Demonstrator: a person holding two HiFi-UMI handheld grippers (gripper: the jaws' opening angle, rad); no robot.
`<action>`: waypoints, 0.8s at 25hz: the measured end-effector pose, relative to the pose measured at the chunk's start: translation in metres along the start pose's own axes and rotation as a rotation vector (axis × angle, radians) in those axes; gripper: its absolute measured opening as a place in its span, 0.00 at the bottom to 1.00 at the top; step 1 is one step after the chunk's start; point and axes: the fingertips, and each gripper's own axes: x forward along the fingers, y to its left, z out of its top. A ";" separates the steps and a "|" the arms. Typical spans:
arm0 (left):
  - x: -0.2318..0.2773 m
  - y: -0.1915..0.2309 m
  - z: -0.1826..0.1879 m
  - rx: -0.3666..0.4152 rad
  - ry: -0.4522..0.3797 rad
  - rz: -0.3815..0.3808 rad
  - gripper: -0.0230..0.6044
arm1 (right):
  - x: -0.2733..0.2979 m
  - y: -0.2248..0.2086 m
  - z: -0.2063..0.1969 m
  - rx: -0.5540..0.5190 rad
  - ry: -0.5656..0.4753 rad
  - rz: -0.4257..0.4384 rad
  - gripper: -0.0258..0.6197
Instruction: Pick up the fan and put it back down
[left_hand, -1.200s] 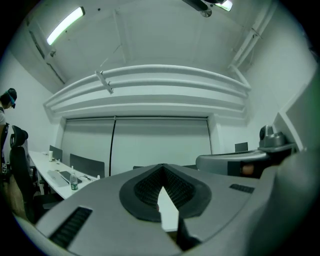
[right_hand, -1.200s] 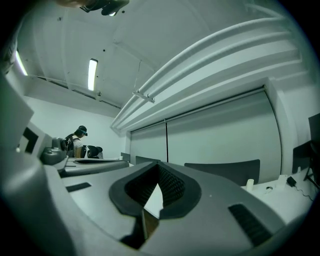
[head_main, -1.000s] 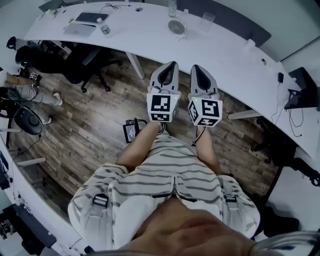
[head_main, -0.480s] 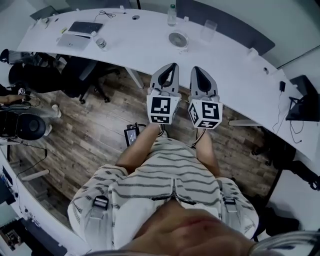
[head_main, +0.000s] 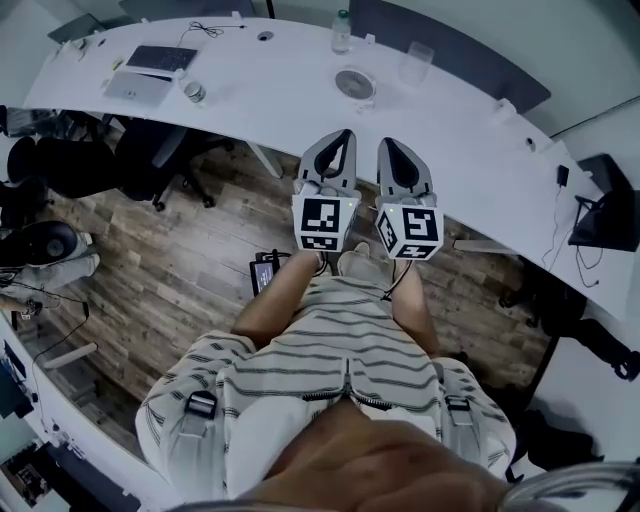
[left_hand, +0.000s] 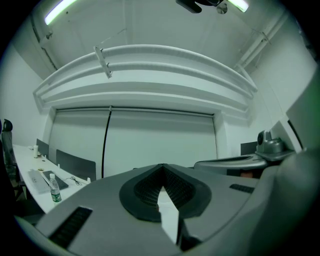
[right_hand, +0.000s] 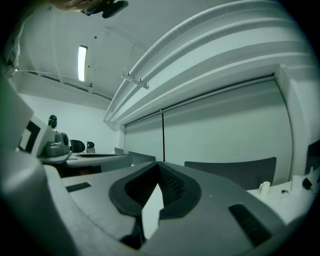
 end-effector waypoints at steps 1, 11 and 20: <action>0.003 0.000 -0.001 -0.005 -0.001 -0.001 0.05 | 0.003 -0.003 -0.001 -0.001 0.002 -0.002 0.06; 0.062 0.023 0.001 0.025 -0.010 0.035 0.05 | 0.061 -0.036 0.004 -0.005 -0.016 0.009 0.06; 0.133 0.019 -0.013 0.015 0.023 0.049 0.05 | 0.107 -0.090 -0.005 0.017 0.011 0.031 0.06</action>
